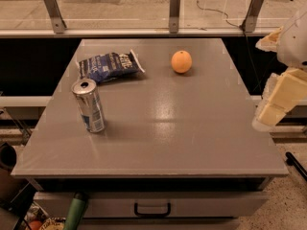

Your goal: Knock redbull can over

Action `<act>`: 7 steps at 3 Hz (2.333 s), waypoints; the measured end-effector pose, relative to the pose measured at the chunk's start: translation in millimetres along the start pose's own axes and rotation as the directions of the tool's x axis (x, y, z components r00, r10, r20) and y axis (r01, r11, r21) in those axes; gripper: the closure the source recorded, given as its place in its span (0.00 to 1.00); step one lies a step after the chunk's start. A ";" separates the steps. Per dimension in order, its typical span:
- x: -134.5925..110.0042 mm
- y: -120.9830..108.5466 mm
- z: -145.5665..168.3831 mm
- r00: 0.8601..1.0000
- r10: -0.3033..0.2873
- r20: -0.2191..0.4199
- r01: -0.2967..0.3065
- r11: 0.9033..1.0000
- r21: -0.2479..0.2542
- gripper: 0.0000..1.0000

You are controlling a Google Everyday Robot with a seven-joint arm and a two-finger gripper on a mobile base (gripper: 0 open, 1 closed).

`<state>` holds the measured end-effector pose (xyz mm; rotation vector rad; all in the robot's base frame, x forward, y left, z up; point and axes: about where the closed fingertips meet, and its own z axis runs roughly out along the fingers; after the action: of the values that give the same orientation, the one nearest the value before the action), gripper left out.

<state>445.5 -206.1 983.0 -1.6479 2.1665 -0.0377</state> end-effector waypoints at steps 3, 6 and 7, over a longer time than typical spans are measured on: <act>-98.1 -3.5 53.5 0.824 0.045 0.564 -0.044 0.999 -0.016 0.00; -217.4 24.2 110.2 0.595 0.121 0.795 0.073 0.976 -0.203 0.00; -224.8 22.3 113.4 0.603 0.115 0.790 0.077 0.977 -0.201 0.00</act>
Offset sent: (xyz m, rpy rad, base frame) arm 0.0402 0.1235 -0.0020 0.7388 -0.1951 0.1280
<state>511.3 34.6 942.7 -1.3399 1.4879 0.8284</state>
